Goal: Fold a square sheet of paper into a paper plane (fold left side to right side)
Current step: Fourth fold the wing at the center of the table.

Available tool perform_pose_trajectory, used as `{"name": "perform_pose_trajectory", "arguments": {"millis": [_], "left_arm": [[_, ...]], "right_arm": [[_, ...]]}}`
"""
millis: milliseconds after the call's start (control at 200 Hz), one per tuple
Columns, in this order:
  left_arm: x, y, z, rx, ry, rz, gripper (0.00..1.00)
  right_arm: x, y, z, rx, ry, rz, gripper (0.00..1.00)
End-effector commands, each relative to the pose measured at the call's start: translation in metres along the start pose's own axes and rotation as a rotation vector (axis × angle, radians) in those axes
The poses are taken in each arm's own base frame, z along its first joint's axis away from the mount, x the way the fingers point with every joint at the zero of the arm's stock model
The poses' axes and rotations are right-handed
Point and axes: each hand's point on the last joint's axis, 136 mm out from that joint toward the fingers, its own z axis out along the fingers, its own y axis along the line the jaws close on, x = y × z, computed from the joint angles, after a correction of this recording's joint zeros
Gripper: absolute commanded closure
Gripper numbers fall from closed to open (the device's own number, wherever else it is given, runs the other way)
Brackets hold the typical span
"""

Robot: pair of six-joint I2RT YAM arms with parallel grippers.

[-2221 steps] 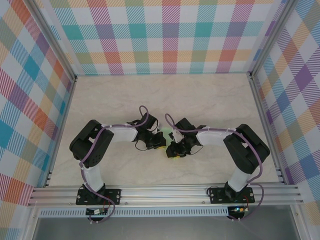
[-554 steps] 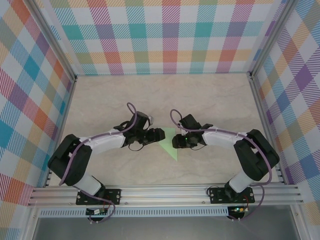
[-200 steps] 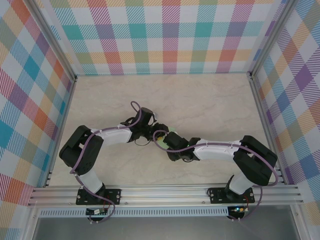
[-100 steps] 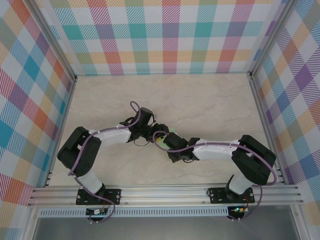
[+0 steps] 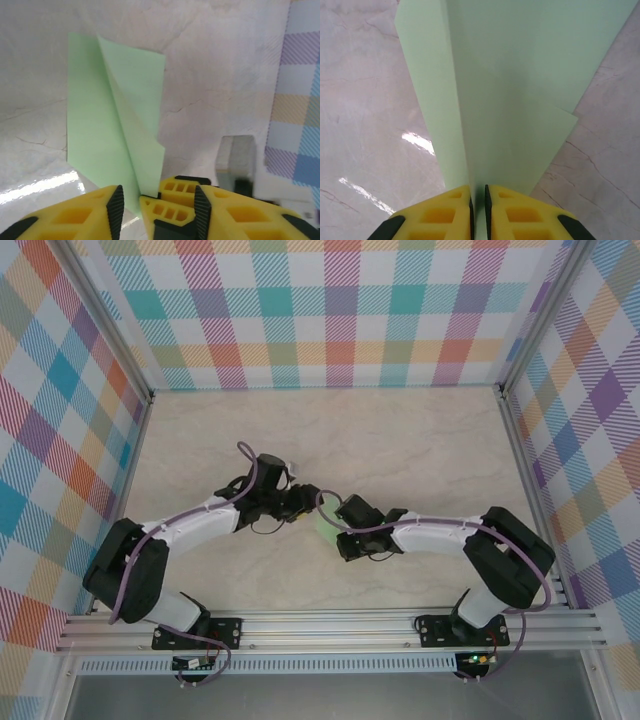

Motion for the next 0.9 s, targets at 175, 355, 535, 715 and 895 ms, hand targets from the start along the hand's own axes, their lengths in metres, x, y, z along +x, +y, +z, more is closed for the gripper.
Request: {"name": "perform_pose_trajectory", "arguments": {"millis": [175,355,535,715,895], "left_arm": [[0.019,-0.011,0.039,0.027,0.107,0.039,0.63],[0.02,-0.005,0.051,-0.005,0.122,0.027,0.67],[0.02,-0.002,0.062,-0.016,0.139,0.026,0.67],[0.02,0.003,0.069,-0.037,0.147,0.025,0.65],[0.022,0.013,0.075,-0.061,0.155,0.016,0.62]], "right_arm": [[0.008,-0.001,0.0,-0.106,0.023,0.073,0.85],[0.011,-0.005,0.001,-0.113,0.026,0.096,0.85],[0.012,-0.007,0.002,-0.114,0.028,0.106,0.85],[0.013,-0.01,0.003,-0.115,0.029,0.116,0.85],[0.012,-0.01,0.002,-0.121,0.028,0.123,0.82]]}}
